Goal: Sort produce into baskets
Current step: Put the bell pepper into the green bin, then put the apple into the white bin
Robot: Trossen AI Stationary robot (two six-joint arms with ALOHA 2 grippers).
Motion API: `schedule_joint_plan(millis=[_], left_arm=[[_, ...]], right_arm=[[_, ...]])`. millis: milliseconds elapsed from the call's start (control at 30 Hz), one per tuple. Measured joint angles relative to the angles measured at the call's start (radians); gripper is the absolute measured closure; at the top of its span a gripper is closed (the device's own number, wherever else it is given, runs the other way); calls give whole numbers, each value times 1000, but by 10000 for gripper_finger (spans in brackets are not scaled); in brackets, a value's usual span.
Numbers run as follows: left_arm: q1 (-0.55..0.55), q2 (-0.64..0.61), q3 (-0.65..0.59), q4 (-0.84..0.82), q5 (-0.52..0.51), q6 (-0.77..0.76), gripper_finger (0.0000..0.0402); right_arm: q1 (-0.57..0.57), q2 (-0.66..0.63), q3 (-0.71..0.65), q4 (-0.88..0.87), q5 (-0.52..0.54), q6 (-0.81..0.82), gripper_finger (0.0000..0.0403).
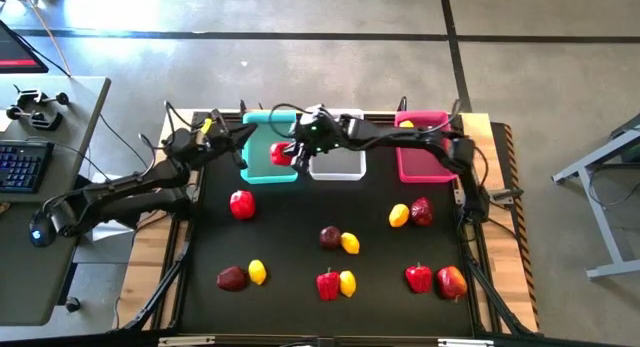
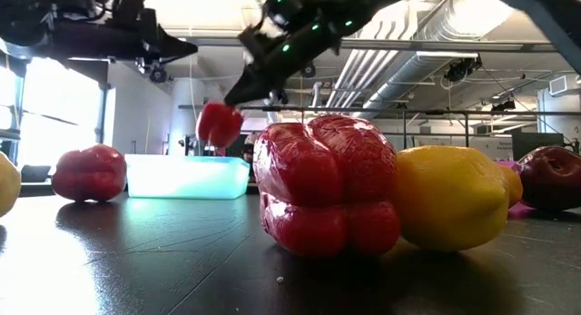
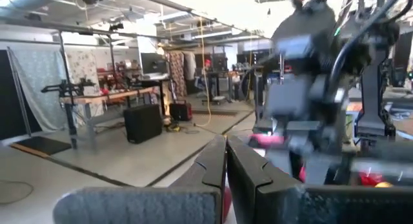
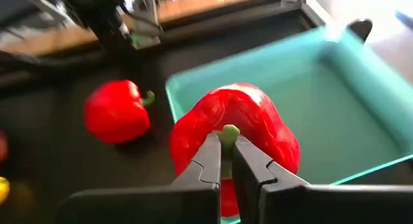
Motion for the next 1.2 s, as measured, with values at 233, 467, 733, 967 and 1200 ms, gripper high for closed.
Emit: schedule_joint_plan(millis=[233,467,733,967,1200], left_arm=[[0,-28,-10,-27,3,-10,401],[0,-27,-10,-29,3,-9,401],[0,-27,-10,-41,3,-6,401],[0,-26,-10,-74,3,-6,401],[-2,-26,-10,-68,3,-9,401]], right_arm=[[0,162,177,-108,27,-3,401],[0,252,252,-148,27,-3,401],[0,260,253,-147,108,-7,364],[7,260,253,-132,122,-25,273],[25,238,253,-150,151,-80,288]])
